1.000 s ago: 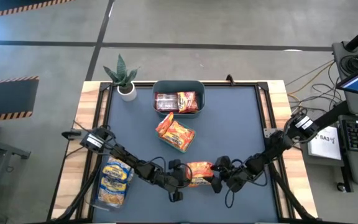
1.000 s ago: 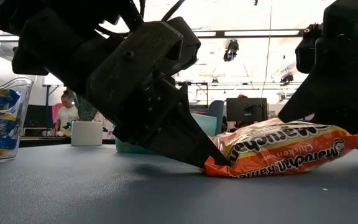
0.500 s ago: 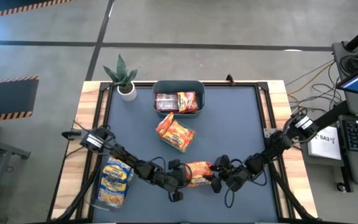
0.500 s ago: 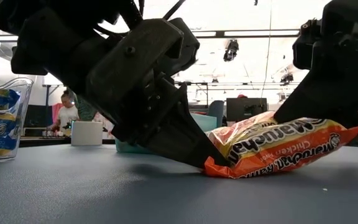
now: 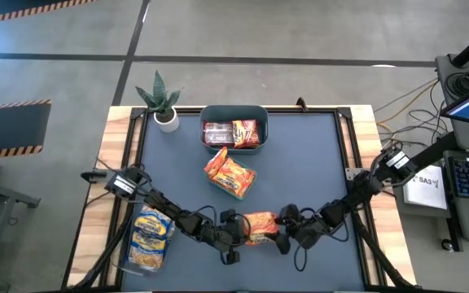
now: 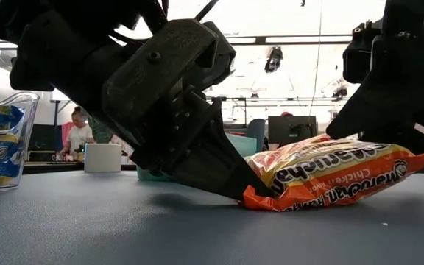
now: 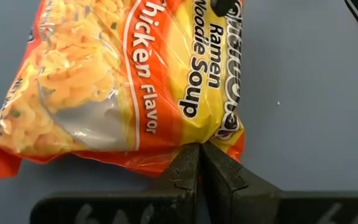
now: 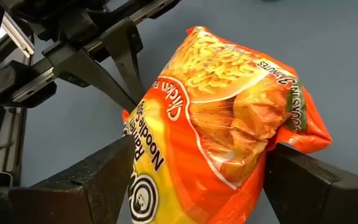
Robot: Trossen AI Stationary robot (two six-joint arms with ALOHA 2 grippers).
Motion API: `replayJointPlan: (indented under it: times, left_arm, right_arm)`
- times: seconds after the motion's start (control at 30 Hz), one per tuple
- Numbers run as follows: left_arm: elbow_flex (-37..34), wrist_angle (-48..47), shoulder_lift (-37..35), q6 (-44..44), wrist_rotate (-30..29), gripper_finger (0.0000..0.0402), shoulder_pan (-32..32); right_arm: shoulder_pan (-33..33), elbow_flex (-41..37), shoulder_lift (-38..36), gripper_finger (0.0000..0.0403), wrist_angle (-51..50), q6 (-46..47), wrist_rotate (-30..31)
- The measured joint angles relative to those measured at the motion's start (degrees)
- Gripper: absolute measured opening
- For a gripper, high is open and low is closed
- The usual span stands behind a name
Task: Sort Maruchan noodles
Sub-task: Put the orange noodle pack into the green bin
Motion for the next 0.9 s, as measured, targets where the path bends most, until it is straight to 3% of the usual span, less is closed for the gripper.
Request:
replayJointPlan:
  times: [0.37,0.57,0.9]
  left_arm:
    - [0.0,0.79,0.03,0.53,0.18,0.0,0.02]
    - [0.0,1.01,0.03,0.63,0.2,0.0,0.04]
    - [-0.07,1.93,0.11,0.66,-0.13,0.0,0.07]
  right_arm:
    - [-0.63,0.02,0.02,0.0283,0.35,-6.35,0.04]
    - [-1.04,0.04,0.04,0.0269,-0.55,-0.89,-0.44]
    - [-1.0,0.07,0.02,0.0205,-1.04,0.63,-0.21]
